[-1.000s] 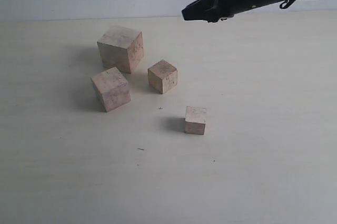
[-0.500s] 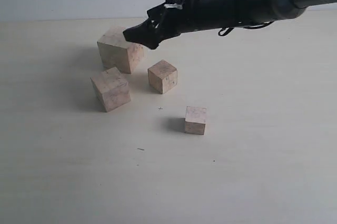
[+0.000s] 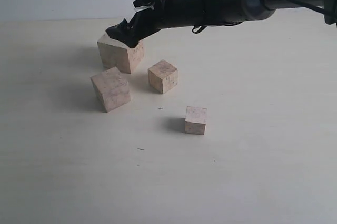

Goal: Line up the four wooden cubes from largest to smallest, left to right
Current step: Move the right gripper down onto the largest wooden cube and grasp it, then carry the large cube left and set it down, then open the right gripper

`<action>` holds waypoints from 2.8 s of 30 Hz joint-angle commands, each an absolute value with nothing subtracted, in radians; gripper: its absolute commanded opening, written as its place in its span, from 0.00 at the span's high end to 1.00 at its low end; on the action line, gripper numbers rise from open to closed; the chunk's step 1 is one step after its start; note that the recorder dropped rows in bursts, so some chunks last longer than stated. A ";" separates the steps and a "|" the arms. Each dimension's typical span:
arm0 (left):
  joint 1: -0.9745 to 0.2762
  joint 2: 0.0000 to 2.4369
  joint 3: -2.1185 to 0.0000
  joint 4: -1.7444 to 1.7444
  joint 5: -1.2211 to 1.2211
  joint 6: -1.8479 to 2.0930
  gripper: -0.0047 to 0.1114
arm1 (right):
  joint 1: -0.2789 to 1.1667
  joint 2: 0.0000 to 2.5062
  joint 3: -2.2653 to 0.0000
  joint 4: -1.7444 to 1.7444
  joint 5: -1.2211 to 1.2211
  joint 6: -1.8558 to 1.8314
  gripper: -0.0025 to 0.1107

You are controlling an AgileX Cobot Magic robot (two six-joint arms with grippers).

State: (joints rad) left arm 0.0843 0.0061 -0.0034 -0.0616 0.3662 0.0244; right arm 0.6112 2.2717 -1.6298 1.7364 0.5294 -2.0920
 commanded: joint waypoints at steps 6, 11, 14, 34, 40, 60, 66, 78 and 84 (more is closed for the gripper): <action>0.079 0.000 0.000 -0.059 0.353 0.023 0.96 | 0.535 2.323 -1.652 1.744 0.595 -2.065 0.08; 0.079 0.000 0.000 -0.059 0.353 0.023 0.96 | 0.530 2.389 -1.709 1.744 0.710 -2.067 0.08; 0.079 0.000 0.000 -0.059 0.353 0.023 0.96 | 0.528 2.423 -1.764 1.744 0.720 -2.064 0.08; 0.079 0.000 0.000 -0.059 0.353 0.023 0.96 | 0.528 2.544 -1.871 1.744 0.815 -2.067 0.08; 0.079 0.000 0.000 -0.059 0.353 0.023 0.96 | 0.528 2.559 -1.871 1.744 0.779 -2.067 0.08; 0.079 0.000 0.000 -0.059 0.353 0.023 0.96 | 0.528 2.569 -1.871 1.744 0.779 -1.957 0.90; 0.079 0.000 0.000 -0.059 0.353 0.023 0.96 | 0.528 2.488 -1.871 1.744 0.788 -1.899 0.98; 0.079 0.000 0.000 -0.059 0.353 0.023 0.96 | 0.565 2.359 -1.871 1.637 0.913 -1.852 0.98; 0.079 0.000 0.000 -0.059 0.353 0.023 0.96 | 0.657 2.363 -1.871 1.607 0.940 -1.831 0.98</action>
State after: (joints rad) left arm 0.0843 0.0061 -0.0034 -0.0616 0.3662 0.0244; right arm 0.6088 2.3764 -1.8641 1.6099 0.9041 -1.8380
